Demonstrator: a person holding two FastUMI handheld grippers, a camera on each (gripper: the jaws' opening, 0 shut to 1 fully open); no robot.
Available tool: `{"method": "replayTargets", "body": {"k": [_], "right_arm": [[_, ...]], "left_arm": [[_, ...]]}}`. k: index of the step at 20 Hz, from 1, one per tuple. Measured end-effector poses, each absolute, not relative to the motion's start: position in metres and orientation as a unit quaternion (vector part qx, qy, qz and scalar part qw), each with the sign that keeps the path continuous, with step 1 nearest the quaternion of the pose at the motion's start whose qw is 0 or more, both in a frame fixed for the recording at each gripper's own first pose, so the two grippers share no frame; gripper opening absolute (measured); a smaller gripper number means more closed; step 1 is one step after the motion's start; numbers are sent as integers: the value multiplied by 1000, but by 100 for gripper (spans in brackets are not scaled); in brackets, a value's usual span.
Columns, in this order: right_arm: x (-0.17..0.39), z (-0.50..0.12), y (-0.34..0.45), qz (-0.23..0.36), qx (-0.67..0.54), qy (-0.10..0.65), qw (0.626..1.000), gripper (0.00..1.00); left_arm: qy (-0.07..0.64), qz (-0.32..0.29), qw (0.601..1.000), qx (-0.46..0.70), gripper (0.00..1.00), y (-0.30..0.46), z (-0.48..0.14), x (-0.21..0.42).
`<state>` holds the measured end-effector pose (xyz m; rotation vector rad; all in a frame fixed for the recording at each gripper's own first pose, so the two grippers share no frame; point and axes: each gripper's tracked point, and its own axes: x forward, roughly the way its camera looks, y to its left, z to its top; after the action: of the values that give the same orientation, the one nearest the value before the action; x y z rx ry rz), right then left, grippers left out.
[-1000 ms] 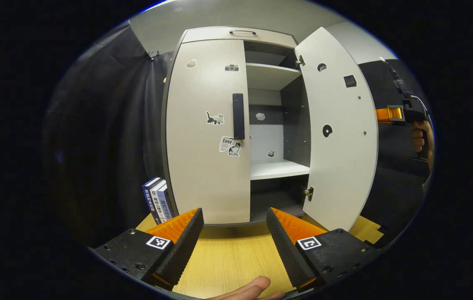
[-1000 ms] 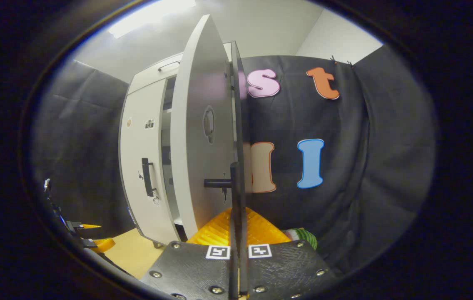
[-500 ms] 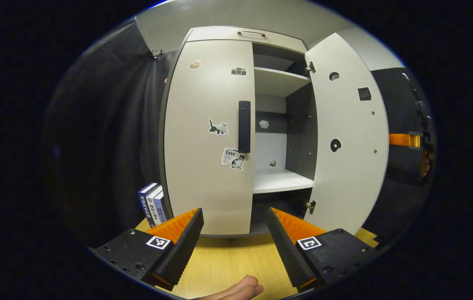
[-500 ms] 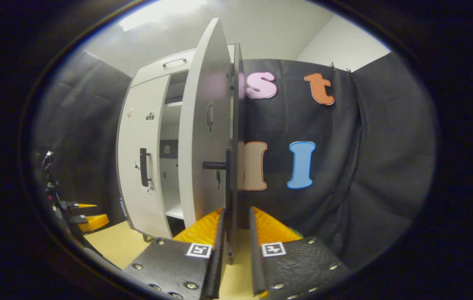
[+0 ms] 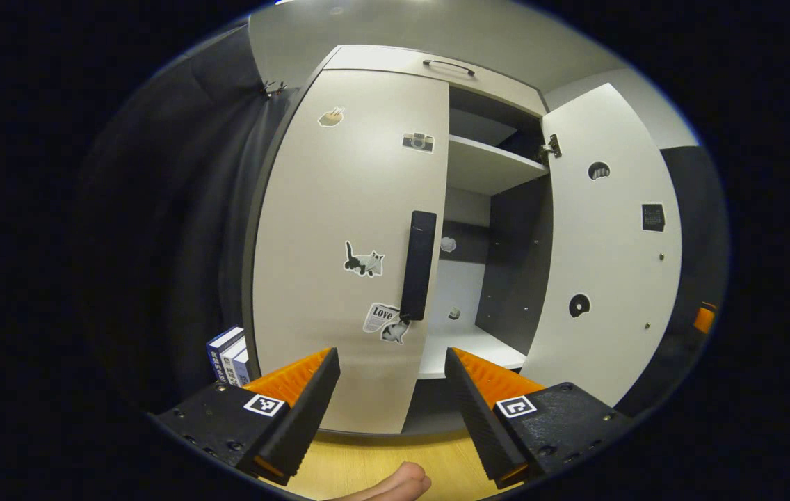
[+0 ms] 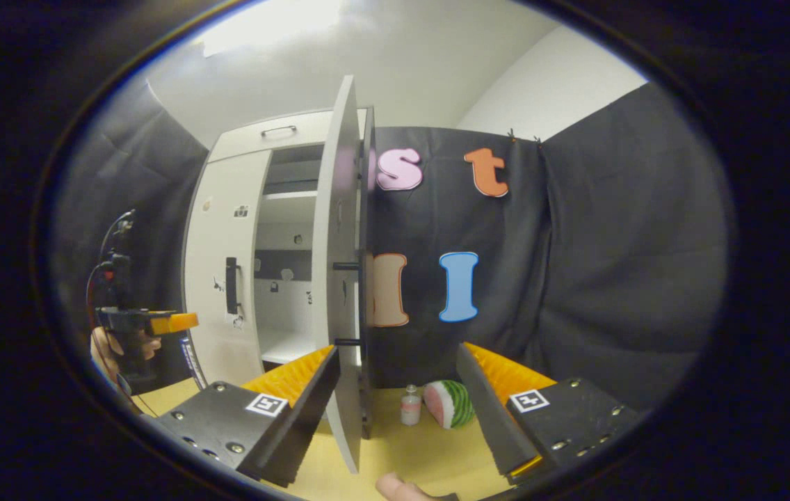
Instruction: Open the right door of the double-door shoe cabinet with the right hand, and open the left door with the left hand.
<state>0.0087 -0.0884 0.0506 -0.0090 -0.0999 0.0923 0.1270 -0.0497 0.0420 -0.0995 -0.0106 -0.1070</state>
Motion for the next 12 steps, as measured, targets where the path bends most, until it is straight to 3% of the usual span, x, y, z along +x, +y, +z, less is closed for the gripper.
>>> {"method": "replayTargets", "body": {"k": [9,12], "right_arm": [[-61,16,-72,58,29,-57,996,97],[-76,-12,-55,70,65,-28,995,97]], "left_arm": [[-10,-57,998,2,94,-68,90,205],[-16,-57,998,28,93,-74,99,222]]}}
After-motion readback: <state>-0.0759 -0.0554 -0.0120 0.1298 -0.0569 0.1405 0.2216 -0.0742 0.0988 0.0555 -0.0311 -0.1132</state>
